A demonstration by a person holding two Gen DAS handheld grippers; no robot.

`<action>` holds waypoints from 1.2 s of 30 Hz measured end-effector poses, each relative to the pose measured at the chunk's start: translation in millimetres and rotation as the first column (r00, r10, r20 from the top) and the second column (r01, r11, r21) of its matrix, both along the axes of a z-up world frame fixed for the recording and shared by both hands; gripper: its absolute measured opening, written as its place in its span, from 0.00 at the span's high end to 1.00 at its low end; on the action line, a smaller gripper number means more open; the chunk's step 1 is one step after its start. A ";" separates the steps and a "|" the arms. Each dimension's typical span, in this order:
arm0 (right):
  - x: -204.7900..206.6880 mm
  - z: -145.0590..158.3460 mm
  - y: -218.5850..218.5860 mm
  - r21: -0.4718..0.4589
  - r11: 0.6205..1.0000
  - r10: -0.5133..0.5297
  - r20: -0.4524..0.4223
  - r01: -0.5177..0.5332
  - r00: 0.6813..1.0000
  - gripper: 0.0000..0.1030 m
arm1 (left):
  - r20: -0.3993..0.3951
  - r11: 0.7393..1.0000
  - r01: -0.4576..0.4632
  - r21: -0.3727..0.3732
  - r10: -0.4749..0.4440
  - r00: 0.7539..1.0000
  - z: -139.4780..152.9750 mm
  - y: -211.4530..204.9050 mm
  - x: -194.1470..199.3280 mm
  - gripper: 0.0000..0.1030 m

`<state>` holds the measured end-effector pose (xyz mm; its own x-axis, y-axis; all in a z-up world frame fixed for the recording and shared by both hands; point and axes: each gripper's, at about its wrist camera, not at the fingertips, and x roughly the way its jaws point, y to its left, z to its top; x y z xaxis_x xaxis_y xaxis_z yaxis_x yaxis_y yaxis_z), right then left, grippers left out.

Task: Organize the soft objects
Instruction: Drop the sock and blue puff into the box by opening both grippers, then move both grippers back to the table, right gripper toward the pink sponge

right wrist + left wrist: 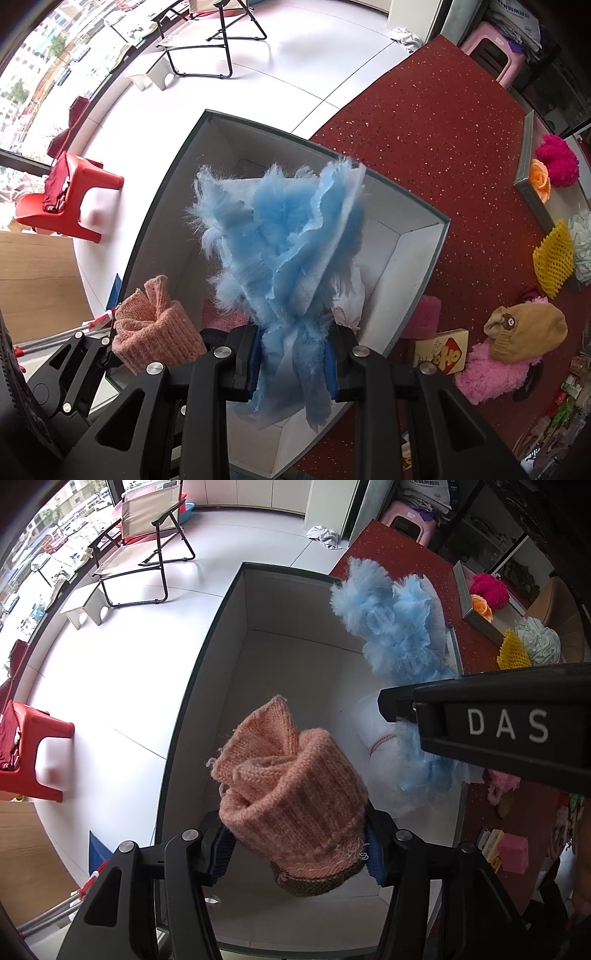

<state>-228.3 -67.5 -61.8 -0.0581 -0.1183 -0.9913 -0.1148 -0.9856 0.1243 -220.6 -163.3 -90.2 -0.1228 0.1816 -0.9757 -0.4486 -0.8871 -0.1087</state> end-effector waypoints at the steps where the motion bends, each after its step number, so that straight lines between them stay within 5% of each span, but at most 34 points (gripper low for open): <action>1: 0.1 -1.3 -1.0 0.002 1.000 0.000 0.001 0.000 1.000 0.71 | 0.004 1.000 -0.005 -0.005 0.005 1.000 -1.6 -0.5 1.1 0.23; 3: 0.4 -3.4 -2.2 -0.004 1.000 -0.001 0.003 0.001 1.000 0.59 | 0.026 1.000 -0.029 -0.013 0.029 0.999 -6.4 -4.3 2.6 0.00; 4: 0.3 -3.3 -2.0 -0.007 1.000 -0.005 -0.001 0.005 1.000 0.49 | 0.045 0.999 -0.042 -0.012 0.042 0.998 -9.3 -7.0 3.4 0.00; 5: -0.2 -3.4 -1.3 -0.015 1.000 -0.009 -0.003 0.009 1.000 0.26 | 0.072 0.999 -0.043 -0.014 0.044 0.996 -14.0 -8.9 4.0 0.00; 6: 0.4 -4.2 -0.2 -0.023 1.000 -0.014 -0.002 0.014 1.000 0.15 | 0.095 0.999 -0.040 -0.019 0.042 0.995 -19.1 -9.6 4.6 0.00; 12: 13.0 -4.4 13.1 -0.014 0.999 -0.053 0.005 0.053 0.999 0.13 | 0.152 0.998 0.004 -0.066 0.006 0.988 -44.6 -14.8 16.2 0.00; 24: 71.9 12.0 45.0 -0.043 0.989 -0.144 -0.010 0.143 0.990 0.13 | 0.081 0.969 0.173 -0.174 -0.161 0.984 -48.8 -6.1 29.7 0.00; 36: 165.9 -2.9 115.4 -0.091 0.904 -0.415 0.052 0.418 0.908 0.12 | 0.180 0.990 0.133 -0.043 -0.124 0.976 -17.0 17.4 44.9 0.00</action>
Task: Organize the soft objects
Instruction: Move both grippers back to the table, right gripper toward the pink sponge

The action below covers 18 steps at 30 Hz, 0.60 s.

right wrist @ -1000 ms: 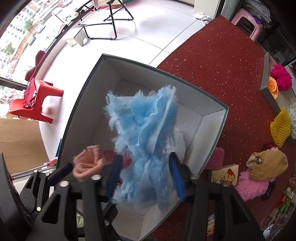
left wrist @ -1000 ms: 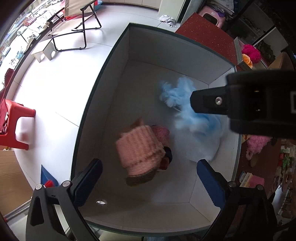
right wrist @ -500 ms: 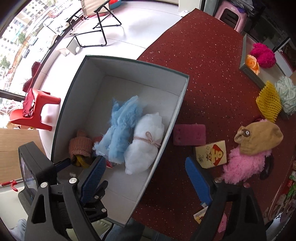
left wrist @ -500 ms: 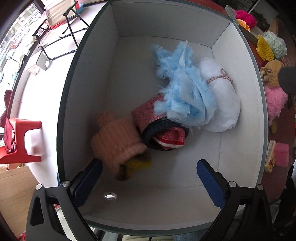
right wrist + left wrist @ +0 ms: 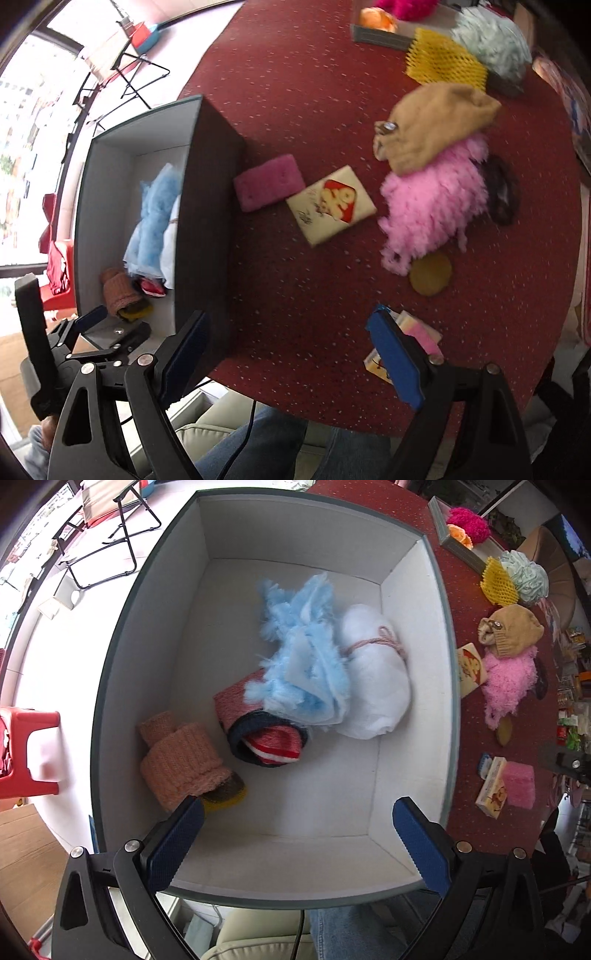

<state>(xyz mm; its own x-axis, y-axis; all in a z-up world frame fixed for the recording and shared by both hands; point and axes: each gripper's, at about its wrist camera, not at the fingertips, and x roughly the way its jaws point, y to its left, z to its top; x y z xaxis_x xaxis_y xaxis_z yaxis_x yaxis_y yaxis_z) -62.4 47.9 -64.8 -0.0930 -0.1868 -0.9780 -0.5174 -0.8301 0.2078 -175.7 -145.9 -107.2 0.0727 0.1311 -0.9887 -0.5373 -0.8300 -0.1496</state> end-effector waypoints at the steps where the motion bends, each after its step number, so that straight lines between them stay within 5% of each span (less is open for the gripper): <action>1: 9.5 -3.1 5.7 -0.011 1.000 -0.027 0.008 0.027 1.000 0.12 | 0.015 1.000 0.011 0.013 -0.012 1.000 2.6 6.7 4.2 0.00; 8: 71.5 -37.4 45.8 -0.076 0.967 -0.235 0.087 0.242 0.968 0.12 | 0.002 0.993 0.108 0.042 -0.109 0.994 22.8 39.6 30.6 0.00; 18: 129.3 -72.9 79.8 -0.059 0.919 -0.376 0.162 0.389 0.912 0.11 | 0.019 0.980 0.195 0.033 -0.196 0.980 27.4 82.9 58.9 0.00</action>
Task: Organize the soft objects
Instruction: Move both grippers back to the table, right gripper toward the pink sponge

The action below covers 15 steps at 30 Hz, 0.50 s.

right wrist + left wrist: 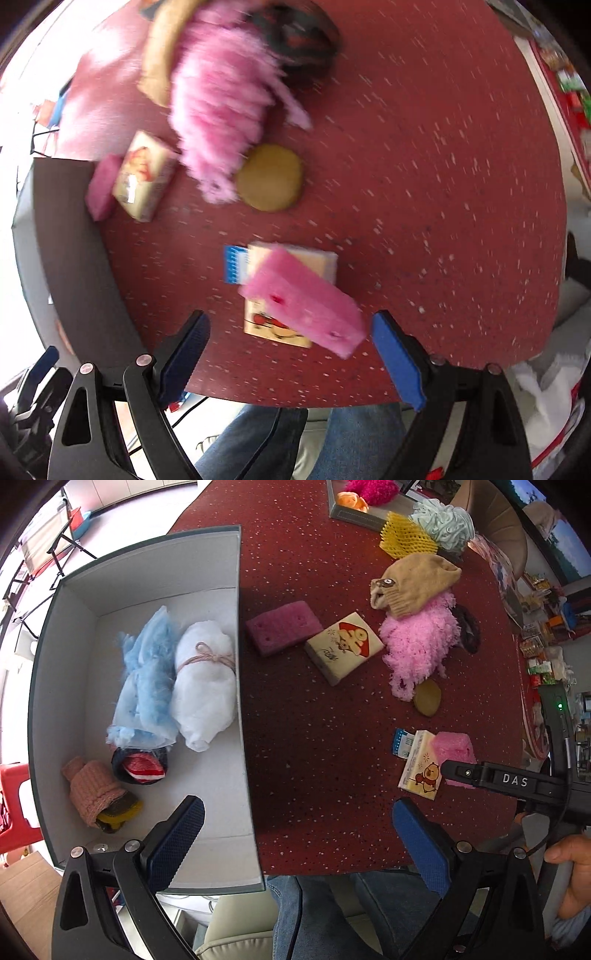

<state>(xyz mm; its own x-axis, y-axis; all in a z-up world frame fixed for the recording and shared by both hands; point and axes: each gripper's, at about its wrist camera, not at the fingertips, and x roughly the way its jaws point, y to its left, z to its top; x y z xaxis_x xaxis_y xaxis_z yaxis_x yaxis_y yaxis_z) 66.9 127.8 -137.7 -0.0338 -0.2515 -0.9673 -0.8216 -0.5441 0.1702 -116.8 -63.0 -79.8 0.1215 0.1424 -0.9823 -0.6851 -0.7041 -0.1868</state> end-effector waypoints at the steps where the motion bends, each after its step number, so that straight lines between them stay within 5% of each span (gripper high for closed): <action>1: 4.1 -4.2 0.3 -0.011 1.000 -0.007 0.008 0.007 1.000 0.11 | 0.005 1.000 0.005 -0.004 -0.005 1.000 -0.9 3.3 2.4 0.00; 7: 8.0 -23.6 -12.2 -0.039 0.999 0.028 0.016 -0.027 0.999 0.11 | 0.016 0.999 0.021 -0.040 -0.020 1.000 -5.9 14.5 14.0 0.00; 15: -4.2 -35.6 -31.3 0.086 0.979 0.181 0.039 -0.184 0.983 0.11 | 0.000 0.995 0.062 -0.081 -0.062 0.998 -12.1 30.0 30.6 0.00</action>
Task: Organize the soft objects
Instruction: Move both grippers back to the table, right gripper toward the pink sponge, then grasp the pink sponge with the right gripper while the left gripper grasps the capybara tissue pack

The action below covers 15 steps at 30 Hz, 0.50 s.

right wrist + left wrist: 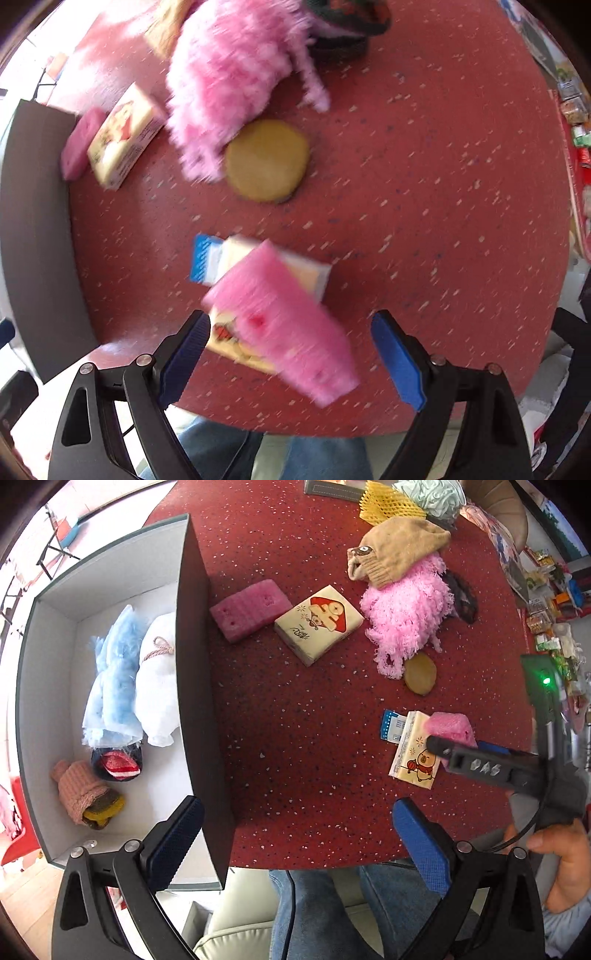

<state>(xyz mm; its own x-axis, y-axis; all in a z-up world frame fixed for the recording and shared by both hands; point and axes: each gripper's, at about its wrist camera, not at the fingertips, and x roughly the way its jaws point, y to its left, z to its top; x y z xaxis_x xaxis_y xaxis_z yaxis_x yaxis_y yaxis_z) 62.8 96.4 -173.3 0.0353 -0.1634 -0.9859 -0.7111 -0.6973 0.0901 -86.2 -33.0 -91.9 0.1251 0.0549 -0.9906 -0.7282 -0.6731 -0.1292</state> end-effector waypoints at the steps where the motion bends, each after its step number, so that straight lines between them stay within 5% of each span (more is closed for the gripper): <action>1: 1.5 -0.3 4.8 0.009 1.000 -0.015 -0.002 0.015 1.000 0.11 | 0.012 1.000 0.004 -0.001 -0.004 1.000 -1.9 2.4 2.3 0.00; 15: 100.6 -11.8 69.1 0.036 0.965 -0.262 0.057 0.261 0.963 0.11 | 0.001 0.988 0.151 -0.028 -0.151 0.989 -43.8 73.6 67.2 0.00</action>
